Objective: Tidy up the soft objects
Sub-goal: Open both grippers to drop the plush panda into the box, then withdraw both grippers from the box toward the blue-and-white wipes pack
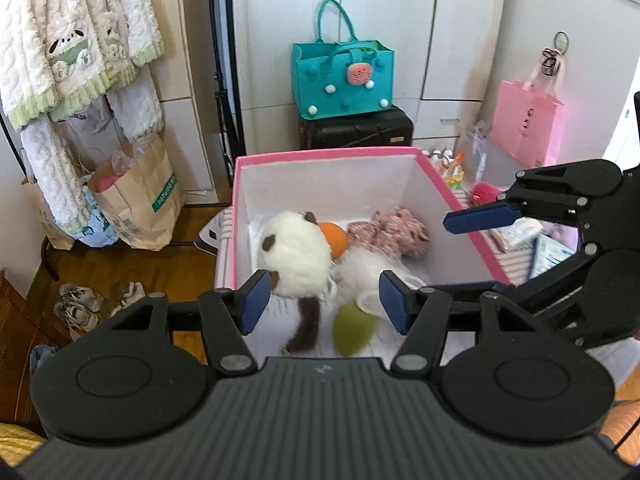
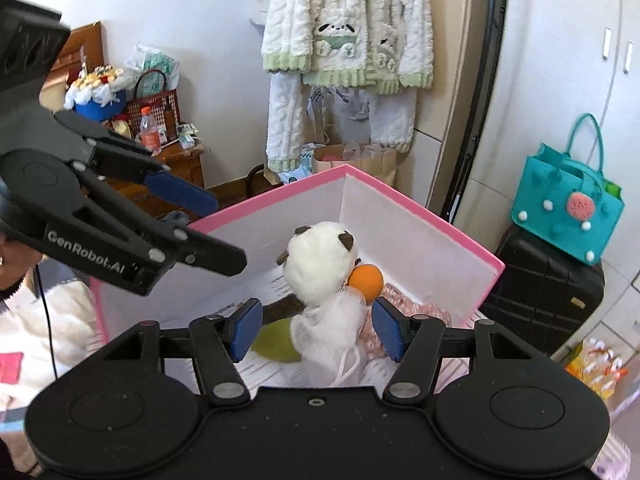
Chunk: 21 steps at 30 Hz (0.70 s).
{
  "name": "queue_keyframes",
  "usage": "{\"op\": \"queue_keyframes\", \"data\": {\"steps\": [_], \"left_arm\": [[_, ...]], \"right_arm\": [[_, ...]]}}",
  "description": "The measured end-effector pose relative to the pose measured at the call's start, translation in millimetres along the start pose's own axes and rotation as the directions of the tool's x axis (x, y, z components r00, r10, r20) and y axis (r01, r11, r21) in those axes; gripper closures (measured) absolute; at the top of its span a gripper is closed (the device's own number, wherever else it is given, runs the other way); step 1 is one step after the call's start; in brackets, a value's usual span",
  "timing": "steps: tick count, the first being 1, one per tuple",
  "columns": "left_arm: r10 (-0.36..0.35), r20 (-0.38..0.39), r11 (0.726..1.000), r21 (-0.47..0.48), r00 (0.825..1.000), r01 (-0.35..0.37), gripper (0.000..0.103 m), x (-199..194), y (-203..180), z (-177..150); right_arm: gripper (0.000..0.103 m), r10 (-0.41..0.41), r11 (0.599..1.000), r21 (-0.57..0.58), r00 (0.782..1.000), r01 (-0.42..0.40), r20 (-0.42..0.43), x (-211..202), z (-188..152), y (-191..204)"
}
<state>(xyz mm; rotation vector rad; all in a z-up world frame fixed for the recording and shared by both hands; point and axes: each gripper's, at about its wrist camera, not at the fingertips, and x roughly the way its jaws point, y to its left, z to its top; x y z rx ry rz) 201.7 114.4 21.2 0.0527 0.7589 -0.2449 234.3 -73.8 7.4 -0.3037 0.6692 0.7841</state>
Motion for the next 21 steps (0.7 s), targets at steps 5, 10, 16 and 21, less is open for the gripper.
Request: {"op": "queue_keyframes", "data": {"steps": [5, 10, 16, 21], "left_arm": [[-0.006, -0.002, 1.0, 0.012, 1.0, 0.007, 0.04, -23.3, -8.1, -5.6], [-0.039, -0.007, 0.999, 0.033, 0.999, 0.039, 0.039, -46.6, -16.1, -10.9], [-0.066, -0.004, 0.996, 0.058, 0.998, 0.066, 0.036, -73.9, -27.4, -19.1], [-0.067, 0.029, 0.992, 0.105, 0.997, 0.064, 0.033, -96.3, -39.7, -31.0]], "right_arm": [[0.037, 0.003, 0.999, 0.034, 1.0, -0.003, 0.011, -30.6, -3.4, 8.0], [0.036, 0.007, 0.999, 0.049, 1.0, -0.007, 0.017, -58.5, -9.1, 19.4], [0.034, 0.01, 1.0, 0.028, 0.999, -0.011, 0.05, -91.1, -20.3, 34.1], [0.034, 0.0, 1.0, 0.02, 0.998, -0.001, 0.068, -115.0, -34.9, 42.6]]}}
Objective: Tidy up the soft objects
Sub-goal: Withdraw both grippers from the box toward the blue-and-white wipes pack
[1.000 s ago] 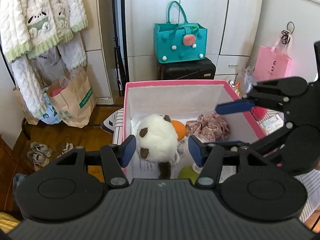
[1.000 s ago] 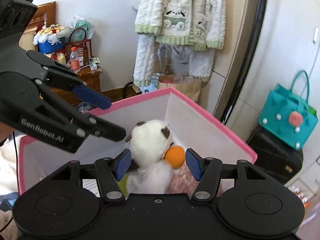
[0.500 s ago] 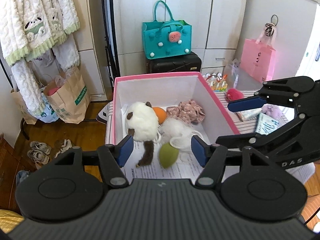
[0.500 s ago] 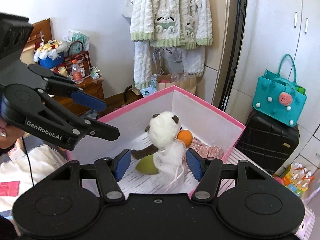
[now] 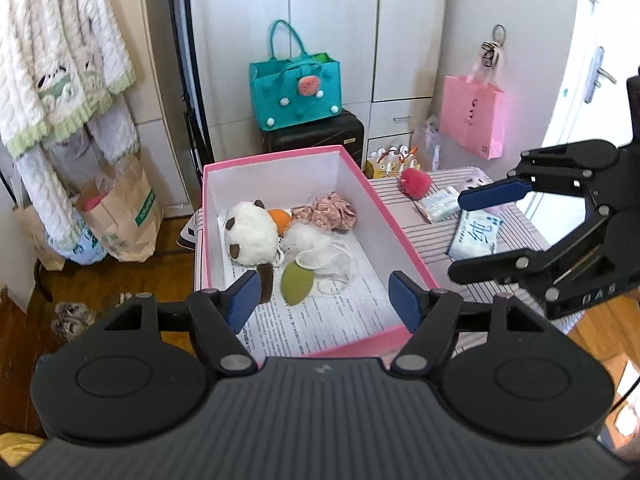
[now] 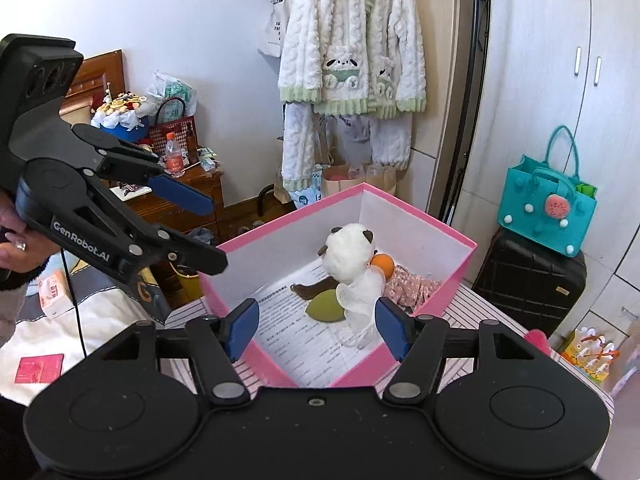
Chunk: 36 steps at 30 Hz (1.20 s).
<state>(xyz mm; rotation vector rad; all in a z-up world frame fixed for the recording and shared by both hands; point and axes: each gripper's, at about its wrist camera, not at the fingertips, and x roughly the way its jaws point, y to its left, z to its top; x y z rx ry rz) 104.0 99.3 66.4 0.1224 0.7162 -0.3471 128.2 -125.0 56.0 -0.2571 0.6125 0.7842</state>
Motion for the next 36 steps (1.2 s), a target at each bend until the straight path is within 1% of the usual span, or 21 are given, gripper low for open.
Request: {"op": "queue_keyframes", "data": {"steps": [3, 7, 14, 18, 19, 20, 21, 22, 24, 29, 34, 36], "left_arm": [[0.001, 0.014, 1.0, 0.025, 1.0, -0.001, 0.029, -8.2, -9.9, -6.6], [-0.028, 0.005, 0.998, 0.061, 1.0, 0.028, 0.028, -14.2, -23.2, -15.3], [-0.056, -0.004, 0.992, 0.113, 0.998, 0.056, 0.027, -23.4, -45.4, -28.0], [-0.066, -0.009, 0.989, 0.132, 0.998, 0.066, 0.025, -27.3, -54.9, -35.7], [-0.071, -0.012, 0.988, 0.135, 0.997, 0.072, 0.024, -28.1, -57.3, -38.2], [-0.075, -0.014, 0.988, 0.134, 0.997, 0.077, 0.019, -28.3, -58.7, -40.2], [-0.081, -0.015, 0.988, 0.129, 0.997, 0.082, 0.017, -28.6, -60.1, -42.5], [-0.086, -0.011, 0.988, 0.127, 0.996, 0.087, 0.017, -29.2, -61.7, -44.8], [-0.079, 0.012, 0.988, 0.136, 0.997, 0.077, 0.015, -28.5, -67.4, -51.8], [-0.021, 0.072, 0.991, 0.132, 0.997, 0.012, 0.013, -13.3, -85.7, -74.6], [-0.021, 0.116, 0.988, 0.157, 0.993, 0.002, 0.009, 6.7, -105.6, -92.3], [-0.027, 0.12, 0.987, 0.16, 0.992, 0.008, 0.009, 15.2, -111.5, -95.1]], "right_arm": [[0.033, -0.006, 1.0, 0.001, 1.0, 0.006, 0.01, -15.1, -9.4, 3.7], [0.032, -0.031, 0.999, -0.012, 0.999, 0.031, 0.03, -33.9, -21.7, 9.0], [0.03, -0.054, 0.998, -0.017, 0.997, 0.055, 0.047, -60.8, -43.8, 15.0], [0.029, -0.058, 0.998, 0.007, 0.997, 0.057, 0.06, -72.1, -62.9, 18.7], [0.029, -0.06, 0.998, 0.015, 0.996, 0.059, 0.064, -74.6, -68.7, 19.5], [0.029, -0.06, 0.998, 0.023, 0.996, 0.059, 0.071, -77.4, -74.2, 20.1], [0.029, -0.057, 0.998, 0.031, 0.995, 0.055, 0.076, -79.3, -79.1, 20.2], [0.028, -0.052, 0.998, 0.043, 0.995, 0.049, 0.081, -81.1, -83.8, 20.2], [0.028, -0.051, 0.997, 0.065, 0.995, 0.045, 0.089, -83.7, -94.3, 19.4], [0.025, -0.054, 0.995, 0.088, 0.993, 0.045, 0.104, -82.5, -111.4, 18.5], [0.021, -0.094, 0.99, 0.119, 0.989, 0.08, 0.114, -77.8, -129.3, 5.2], [0.019, -0.123, 0.985, 0.134, 0.985, 0.107, 0.119, -77.6, -137.0, -1.7]]}}
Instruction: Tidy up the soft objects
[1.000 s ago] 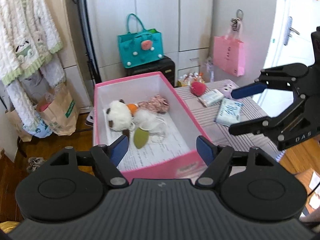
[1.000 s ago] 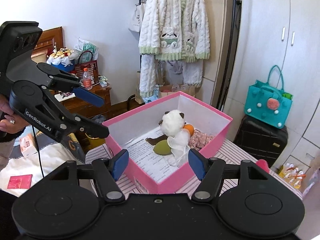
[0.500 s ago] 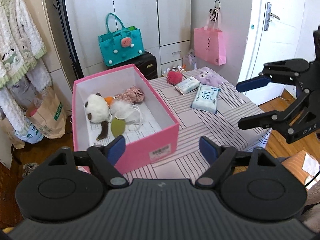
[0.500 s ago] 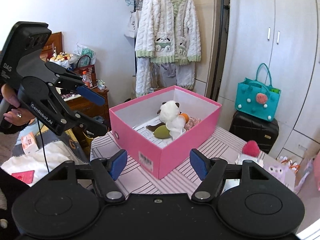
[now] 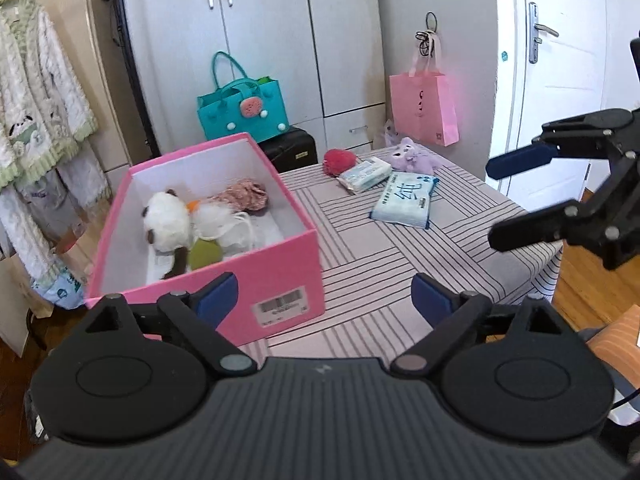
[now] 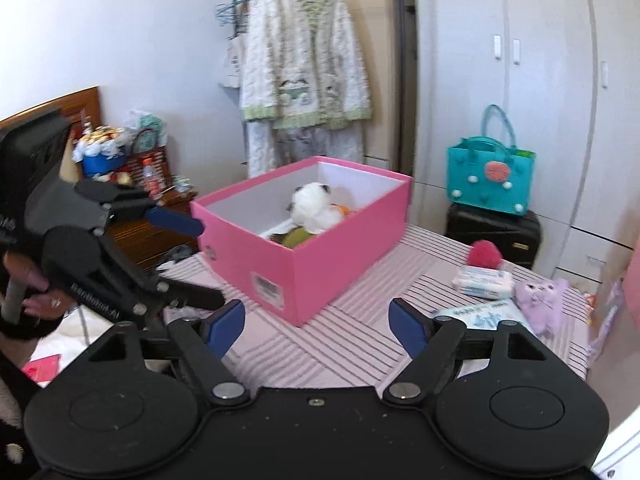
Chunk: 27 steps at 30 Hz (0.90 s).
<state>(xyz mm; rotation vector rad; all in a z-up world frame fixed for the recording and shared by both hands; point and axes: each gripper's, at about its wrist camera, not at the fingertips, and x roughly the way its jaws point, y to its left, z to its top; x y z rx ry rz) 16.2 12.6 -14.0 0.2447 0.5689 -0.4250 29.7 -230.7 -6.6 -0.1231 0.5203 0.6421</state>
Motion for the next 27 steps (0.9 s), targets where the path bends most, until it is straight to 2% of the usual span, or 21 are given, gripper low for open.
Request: {"op": "queue_keyframes", "data": {"steps": [7, 12, 16, 21, 23, 27], "left_arm": [[-0.093, -0.017, 0.994, -0.055, 0.995, 0.092, 0.008, 31.2, -16.7, 7.1], [-0.057, 0.029, 0.998, -0.004, 0.998, 0.057, 0.008, 50.7, -34.0, 18.0], [-0.116, 0.05, 0.993, -0.017, 0.992, 0.117, 0.008, 66.2, -43.0, 30.8], [-0.202, 0.052, 0.979, -0.009, 0.978, 0.203, 0.008, 94.5, -61.5, 43.4], [-0.213, 0.043, 0.976, -0.034, 0.976, 0.214, 0.011, 110.4, -66.6, 45.4], [-0.174, 0.038, 0.984, -0.039, 0.984, 0.176, 0.014, 137.4, -78.5, 42.4]], "right_arm": [[0.017, -0.071, 0.997, 0.035, 0.997, 0.071, 0.0, 1.3, -12.7, -29.4], [0.017, -0.158, 0.986, 0.055, 0.987, 0.158, -0.007, 1.9, -11.7, -49.3], [0.017, -0.201, 0.977, 0.063, 0.979, 0.201, -0.007, 6.6, -11.2, -73.0], [0.017, -0.23, 0.969, 0.111, 0.968, 0.219, 0.097, 17.8, -20.8, -113.0], [0.017, -0.237, 0.967, 0.12, 0.968, 0.226, 0.081, 28.9, -21.5, -129.4], [0.017, -0.213, 0.967, 0.147, 0.977, 0.208, 0.017, 53.4, -23.1, -159.2]]}}
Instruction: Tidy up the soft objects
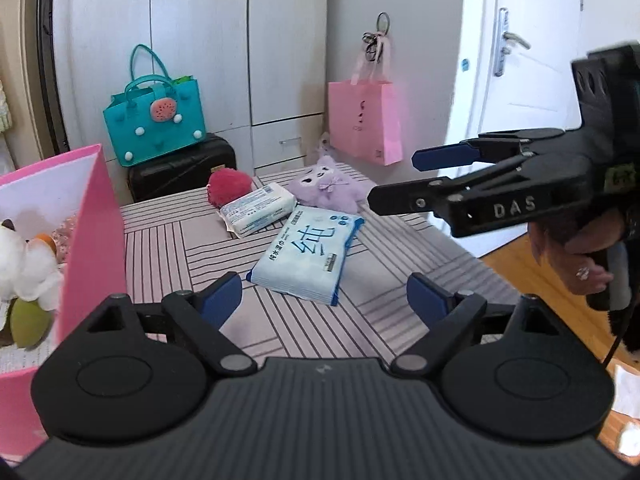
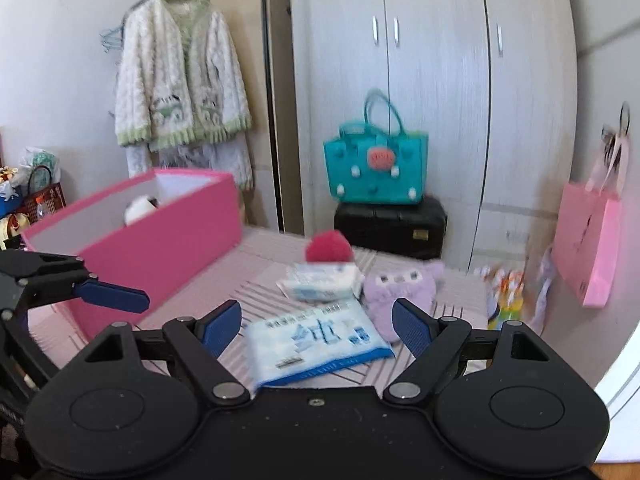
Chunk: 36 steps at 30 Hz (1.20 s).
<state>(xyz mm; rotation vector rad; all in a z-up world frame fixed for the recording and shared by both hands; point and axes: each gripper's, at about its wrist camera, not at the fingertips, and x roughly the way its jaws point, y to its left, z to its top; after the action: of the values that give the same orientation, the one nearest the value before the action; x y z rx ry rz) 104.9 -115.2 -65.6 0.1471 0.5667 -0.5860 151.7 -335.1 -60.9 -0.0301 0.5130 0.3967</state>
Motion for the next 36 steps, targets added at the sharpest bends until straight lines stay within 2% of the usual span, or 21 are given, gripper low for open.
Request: {"op": "queue_keyframes", "data": {"steps": [5, 8, 10, 11, 14, 18, 20, 21, 25, 29, 31, 33, 36], "left_arm": [[-0.04, -0.046, 0.995, -0.089, 0.998, 0.036, 0.015, 32.8, 9.2, 0.6], [-0.023, -0.061, 0.99, -0.139, 0.998, 0.014, 0.016, 47.6, 15.7, -0.8], [-0.011, -0.07, 0.986, -0.165, 0.997, -0.001, 0.021, 54.9, 19.2, -2.9], [-0.005, -0.075, 0.985, -0.173, 0.997, -0.008, 0.026, 58.4, 20.7, -3.7], [0.017, -0.124, 0.985, -0.169, 0.992, -0.038, 0.036, 70.2, 23.7, -5.1], [-0.036, -0.134, 0.971, -0.238, 0.99, 0.004, 0.041, 75.3, 32.3, -6.9], [-0.04, -0.123, 0.968, -0.252, 0.992, 0.007, 0.043, 75.2, 33.1, -8.2], [-0.044, -0.118, 0.965, -0.262, 0.992, 0.011, 0.045, 74.9, 34.0, -8.9], [-0.056, -0.123, 0.958, -0.288, 0.991, 0.019, 0.049, 77.2, 37.1, -7.0], [-0.087, -0.148, 0.943, -0.331, 0.985, 0.034, 0.049, 79.7, 44.4, -1.1], [-0.111, -0.15, 0.928, -0.37, 0.982, 0.049, 0.049, 80.2, 48.5, -0.6], [-0.12, -0.15, 0.923, -0.381, 0.981, 0.054, 0.05, 81.3, 49.9, -0.7], [-0.105, -0.156, 0.921, -0.387, 0.982, 0.037, 0.05, 83.5, 49.7, 0.9]], "right_arm": [[0.019, 0.037, 0.997, 0.063, 0.998, -0.034, -0.055, 39.2, -1.1, -25.9], [0.02, 0.059, 0.99, 0.134, 0.994, -0.046, -0.092, 62.1, -6.2, -43.0], [0.02, 0.067, 0.983, 0.177, 0.991, -0.046, -0.114, 74.7, -10.6, -50.4], [0.02, 0.066, 0.98, 0.197, 0.989, -0.04, -0.129, 81.0, -13.6, -54.3], [0.02, 0.038, 0.98, 0.2, 0.983, -0.002, -0.179, 95.0, -21.4, -56.6], [0.022, 0.076, 0.972, 0.231, 0.984, -0.037, -0.162, 95.0, -24.9, -57.0], [0.043, 0.094, 0.97, 0.238, 0.983, -0.054, -0.158, 94.2, -25.1, -57.6], [0.045, 0.112, 0.965, 0.251, 0.982, -0.071, -0.155, 93.4, -25.3, -58.9], [0.066, 0.107, 0.962, 0.267, 0.98, -0.059, -0.168, 80.9, -26.8, -59.6], [0.078, 0.127, 0.971, 0.228, 0.97, -0.078, -0.208, 64.1, -26.3, -53.6], [0.078, 0.151, 0.97, 0.224, 0.961, -0.099, -0.231, 58.0, -27.7, -50.8], [0.076, 0.139, 0.975, 0.202, 0.961, -0.09, -0.24, 53.1, -28.0, -46.9], [0.067, 0.128, 0.978, 0.188, 0.965, -0.086, -0.227, 52.4, -26.8, -44.2]]}}
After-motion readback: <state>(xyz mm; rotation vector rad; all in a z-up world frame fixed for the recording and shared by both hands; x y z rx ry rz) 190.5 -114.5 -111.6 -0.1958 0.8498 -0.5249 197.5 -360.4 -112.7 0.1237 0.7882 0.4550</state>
